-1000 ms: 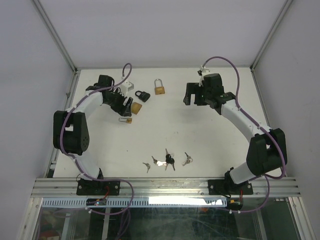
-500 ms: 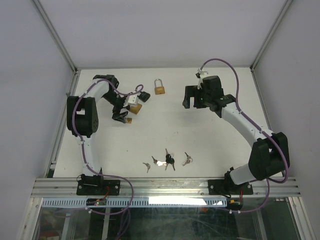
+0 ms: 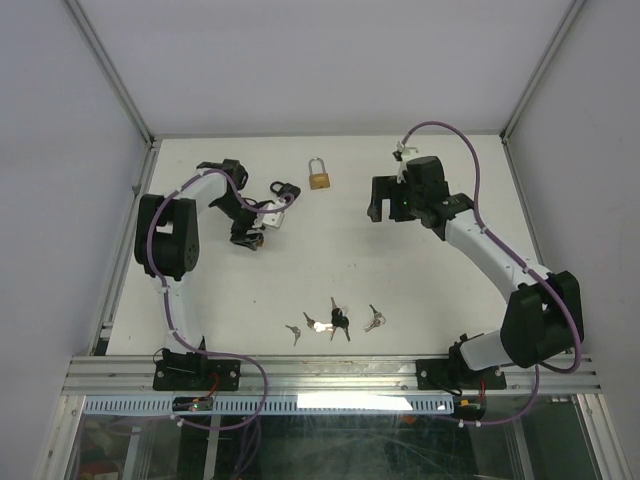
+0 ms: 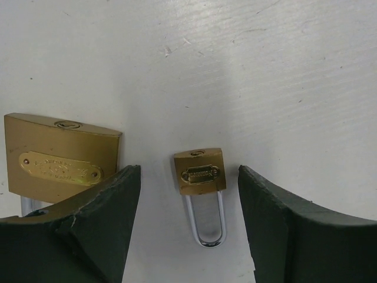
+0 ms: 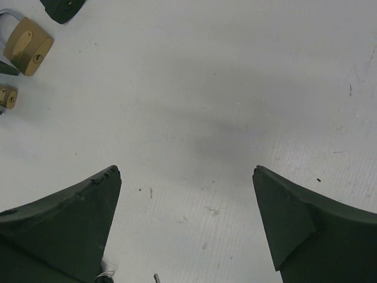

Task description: Unlock with the key

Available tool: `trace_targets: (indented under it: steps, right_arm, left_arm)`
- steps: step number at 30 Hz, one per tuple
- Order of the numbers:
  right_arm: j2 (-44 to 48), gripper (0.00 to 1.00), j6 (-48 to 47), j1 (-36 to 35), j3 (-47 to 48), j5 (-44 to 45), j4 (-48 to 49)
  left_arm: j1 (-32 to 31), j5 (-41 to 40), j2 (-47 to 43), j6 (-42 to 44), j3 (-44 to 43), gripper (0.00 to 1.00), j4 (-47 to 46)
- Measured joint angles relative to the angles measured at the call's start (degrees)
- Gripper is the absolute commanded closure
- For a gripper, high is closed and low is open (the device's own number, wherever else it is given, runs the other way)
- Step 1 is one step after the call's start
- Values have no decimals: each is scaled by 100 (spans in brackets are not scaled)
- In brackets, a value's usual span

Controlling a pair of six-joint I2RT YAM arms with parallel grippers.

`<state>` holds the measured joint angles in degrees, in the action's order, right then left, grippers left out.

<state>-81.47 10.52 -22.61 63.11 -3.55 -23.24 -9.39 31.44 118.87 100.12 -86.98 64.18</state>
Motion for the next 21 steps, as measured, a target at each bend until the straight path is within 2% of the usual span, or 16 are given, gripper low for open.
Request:
trace_targets:
  steps: [3, 6, 18, 21]
  right_arm:
    - [33, 3, -9, -7, -15, 28, 0]
    - [72, 3, -9, -11, -24, 46, 2]
    - [208, 3, -11, -33, -114, 146, 2]
    - [225, 3, -13, -37, -114, 170, 0]
  left_arm:
    - [-2, -116, -72, 46, 96, 37, -50]
    - [-2, -168, -170, 118, 236, 48, -92]
    - [-42, -142, -302, -4, 457, 48, -225]
    - [-44, -125, -348, -44, 531, 52, -313]
